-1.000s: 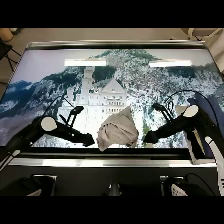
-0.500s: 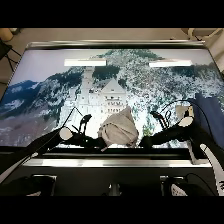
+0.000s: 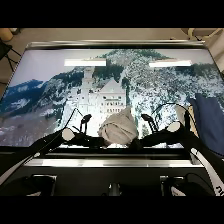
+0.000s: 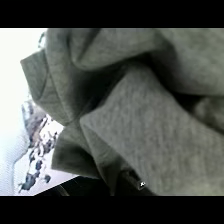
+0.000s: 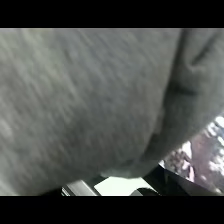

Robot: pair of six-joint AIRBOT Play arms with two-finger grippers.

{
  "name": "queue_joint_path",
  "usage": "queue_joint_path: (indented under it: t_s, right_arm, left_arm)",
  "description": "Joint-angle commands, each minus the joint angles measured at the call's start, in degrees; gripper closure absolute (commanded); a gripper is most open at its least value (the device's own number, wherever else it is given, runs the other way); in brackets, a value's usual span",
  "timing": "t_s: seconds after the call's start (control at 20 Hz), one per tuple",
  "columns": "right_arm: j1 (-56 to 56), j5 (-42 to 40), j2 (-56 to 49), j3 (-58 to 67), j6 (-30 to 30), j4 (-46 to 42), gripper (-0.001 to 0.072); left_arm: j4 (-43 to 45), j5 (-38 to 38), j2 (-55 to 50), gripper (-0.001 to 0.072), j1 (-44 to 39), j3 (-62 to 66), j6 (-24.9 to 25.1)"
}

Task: Fold the shirts.

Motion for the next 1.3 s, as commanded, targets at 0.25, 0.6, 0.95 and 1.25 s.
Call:
queue_joint_path:
  t_s: [0.25, 0.6, 0.95, 1.25]
  right_arm:
    - [5.7, -1.95, 2.4, 7.8, 5.29, -16.87, 0.0687]
    - [5.73, 4.72, 20.98, 52.35, 12.11, -58.95, 0.0688]
    - [5.73, 3.98, 28.46, 67.56, 14.97, -53.77, 0.0687]
    - [5.73, 17.0, 27.93, 67.52, 15.91, -53.79, 0.0687]
  left_arm:
    - [5.09, 0.46, 10.05, 0.0686, 2.6, 3.1, 5.38]
    - [23.89, 0.39, 32.59, 0.0686, 17.0, 31.47, 5.35]
    - [26.27, 5.73, 40.72, 0.0686, 19.34, 46.64, 5.42]
    - [31.47, 6.4, 40.15, 0.0686, 19.34, 47.06, 5.33]
